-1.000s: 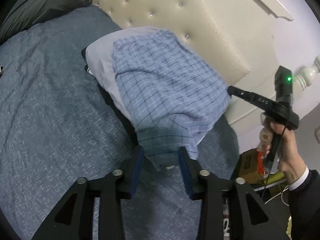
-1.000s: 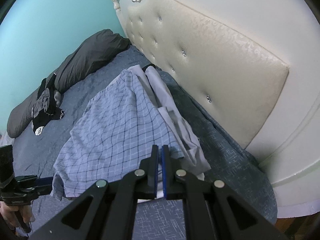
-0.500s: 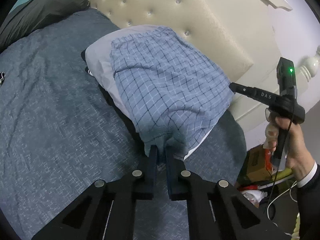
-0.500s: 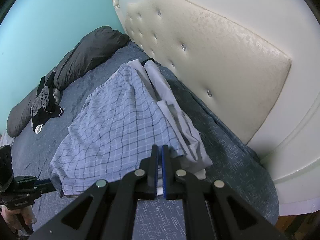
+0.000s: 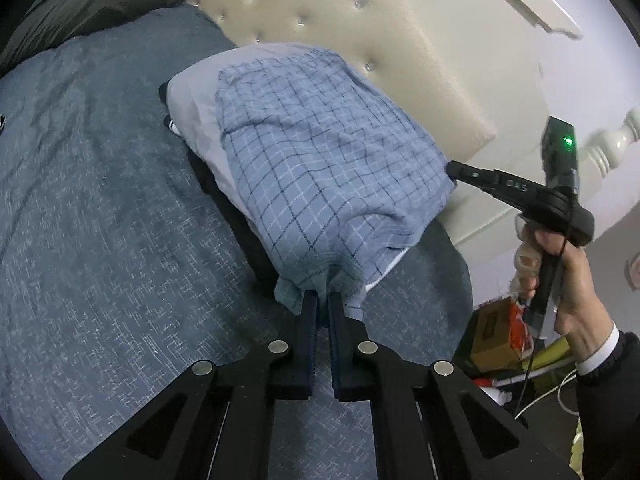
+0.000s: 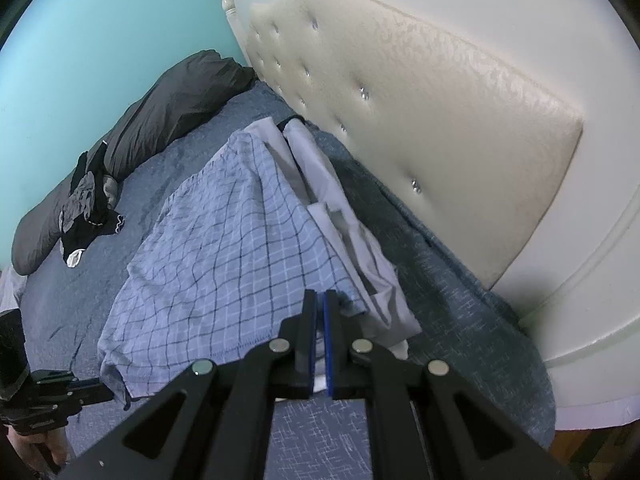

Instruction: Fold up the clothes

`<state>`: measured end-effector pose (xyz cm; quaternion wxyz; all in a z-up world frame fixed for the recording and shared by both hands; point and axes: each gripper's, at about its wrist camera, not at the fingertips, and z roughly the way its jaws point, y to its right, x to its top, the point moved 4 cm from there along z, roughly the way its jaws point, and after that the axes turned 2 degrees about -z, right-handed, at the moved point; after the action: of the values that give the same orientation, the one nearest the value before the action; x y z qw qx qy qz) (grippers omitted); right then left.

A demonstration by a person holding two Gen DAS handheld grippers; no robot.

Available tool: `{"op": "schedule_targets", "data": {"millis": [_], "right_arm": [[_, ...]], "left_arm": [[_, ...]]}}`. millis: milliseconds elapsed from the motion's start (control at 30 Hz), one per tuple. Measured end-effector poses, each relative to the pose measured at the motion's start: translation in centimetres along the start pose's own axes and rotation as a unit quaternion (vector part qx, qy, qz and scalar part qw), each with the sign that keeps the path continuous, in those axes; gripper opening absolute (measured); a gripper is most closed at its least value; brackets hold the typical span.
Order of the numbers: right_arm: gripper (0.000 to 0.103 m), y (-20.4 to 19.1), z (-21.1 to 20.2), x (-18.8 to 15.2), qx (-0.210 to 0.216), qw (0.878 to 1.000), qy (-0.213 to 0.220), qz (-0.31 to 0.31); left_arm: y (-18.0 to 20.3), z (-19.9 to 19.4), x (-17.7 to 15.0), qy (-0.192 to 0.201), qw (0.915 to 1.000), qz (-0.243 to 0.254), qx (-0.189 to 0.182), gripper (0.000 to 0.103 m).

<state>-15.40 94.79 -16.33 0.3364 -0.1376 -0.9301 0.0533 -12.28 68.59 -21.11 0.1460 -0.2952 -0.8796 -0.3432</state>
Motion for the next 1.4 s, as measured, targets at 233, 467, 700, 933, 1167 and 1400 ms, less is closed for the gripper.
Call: {"op": "schedule_targets", "data": {"millis": [233,467,700,933,1167,1400], "right_arm": [[0.003,-4.6,-0.4,3.6,0.04,0.998,-0.016,-0.04],[0.004,-10.9,2.6,6.2,0.064,0.992,-0.06,-0.089],[0.039,-15.4,5.8,8.5,0.057,0.987,-0.085,-0.123],[0.039,-18.3,9.2,9.3,0.043,0.981,-0.114,-0.153],[0.035,-20.5,13.1,10.0,0.023,0.974,-0.147,-0.17],[0.021,-22.1,16.9,10.3,-0.014,0.967,-0.172,-0.189]], "left_arm": [[-2.2,-0.7,0.2,0.02,0.9982,-0.054,-0.012,0.018],[-4.0,-2.1,0.4,0.038,0.9965,-0.074,-0.004,0.036],[-7.9,-2.7,0.4,0.043,0.9928,-0.096,0.058,0.038],[-10.5,-2.9,0.2,0.042,0.9909,-0.104,0.074,0.038],[-11.6,-2.7,-0.6,0.039,0.9917,-0.101,0.069,0.038],[-14.1,-3.8,-1.4,0.044,0.9905,-0.102,0.082,0.038]]}}
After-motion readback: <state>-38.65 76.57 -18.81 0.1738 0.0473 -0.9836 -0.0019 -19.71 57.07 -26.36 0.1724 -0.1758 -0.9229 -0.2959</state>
